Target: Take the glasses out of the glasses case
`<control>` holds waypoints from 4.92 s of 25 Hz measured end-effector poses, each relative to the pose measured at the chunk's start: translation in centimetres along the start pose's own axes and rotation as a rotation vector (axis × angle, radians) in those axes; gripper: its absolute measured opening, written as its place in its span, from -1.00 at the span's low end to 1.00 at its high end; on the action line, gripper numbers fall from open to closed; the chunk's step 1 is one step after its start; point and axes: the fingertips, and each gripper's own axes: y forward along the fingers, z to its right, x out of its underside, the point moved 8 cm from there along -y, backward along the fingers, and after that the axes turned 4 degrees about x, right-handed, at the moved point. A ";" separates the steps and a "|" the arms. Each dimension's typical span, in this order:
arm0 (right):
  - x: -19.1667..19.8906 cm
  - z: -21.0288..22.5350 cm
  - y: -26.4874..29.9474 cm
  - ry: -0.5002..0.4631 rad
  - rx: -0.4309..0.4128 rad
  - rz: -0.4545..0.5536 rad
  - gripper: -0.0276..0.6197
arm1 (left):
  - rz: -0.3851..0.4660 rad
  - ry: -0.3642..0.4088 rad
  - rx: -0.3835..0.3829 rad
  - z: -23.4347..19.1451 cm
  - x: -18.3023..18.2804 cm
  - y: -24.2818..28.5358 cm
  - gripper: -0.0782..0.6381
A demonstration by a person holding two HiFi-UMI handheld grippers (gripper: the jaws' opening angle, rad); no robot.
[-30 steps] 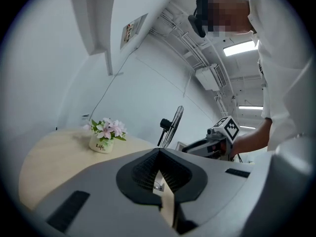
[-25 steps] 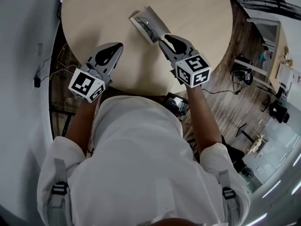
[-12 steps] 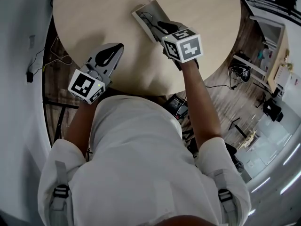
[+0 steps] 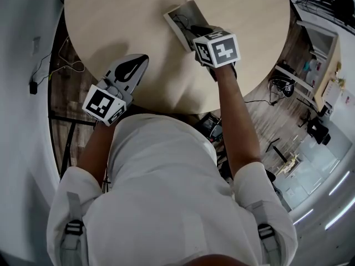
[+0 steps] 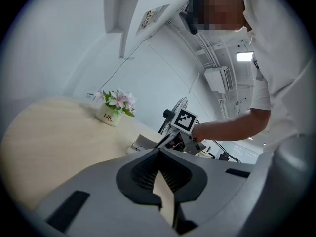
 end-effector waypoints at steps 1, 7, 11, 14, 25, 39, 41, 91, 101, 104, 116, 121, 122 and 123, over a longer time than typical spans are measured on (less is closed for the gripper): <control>0.0 0.1 0.2 0.004 -0.001 -0.007 -0.69 | 0.000 -0.001 0.001 0.0 0.1 -0.1 -0.75; -0.1 0.1 0.8 -0.001 0.008 -0.034 -0.69 | 0.011 -0.016 -0.008 -0.5 0.5 -0.7 -0.75; -0.1 -0.1 1.2 -0.001 0.001 -0.052 -0.69 | 0.013 -0.019 -0.014 -0.7 0.7 -1.2 -0.75; -0.1 0.1 1.7 0.003 -0.001 -0.062 -0.70 | 0.017 -0.021 -0.024 -1.0 0.8 -1.6 -0.75; -0.2 0.2 2.1 -0.020 -0.045 -0.072 -0.79 | 0.027 -0.026 -0.042 -0.7 1.1 -2.8 -0.75; -0.1 -0.4 -8.3 0.006 0.028 0.240 -0.82 | 0.041 0.071 -0.027 3.1 -2.7 -5.0 -0.75; 0.0 -0.6 -11.8 0.020 0.030 0.341 -0.82 | 0.047 0.111 -0.008 4.1 -4.3 -4.5 -0.75; 47.4 -9.6 -43.8 0.211 0.171 1.394 -0.82 | 0.114 0.460 -0.068 47.2 -2.4 -7.2 -0.75; 47.8 -10.2 -42.5 0.195 0.172 1.358 -0.82 | 0.134 0.413 -0.080 46.0 0.2 -5.9 -0.75; 47.8 -9.9 -41.9 0.202 0.172 1.343 -0.82 | 0.132 0.400 -0.061 45.5 0.7 -4.4 -0.75; 49.0 -9.4 -40.9 0.219 0.177 1.327 -0.82 | 0.078 0.366 -0.013 45.4 2.3 -2.4 -0.75; 50.3 -9.5 -41.3 0.220 0.176 1.315 -0.82 | 0.068 0.366 -0.002 46.8 2.9 -2.1 -0.75; 50.6 -9.4 -41.3 0.224 0.176 1.313 -0.82 | 0.064 0.364 -0.004 46.9 3.1 -2.1 -0.75; 50.7 -9.4 -41.2 0.230 0.176 1.311 -0.82 | 0.060 0.361 -0.006 46.7 3.2 -2.1 -0.75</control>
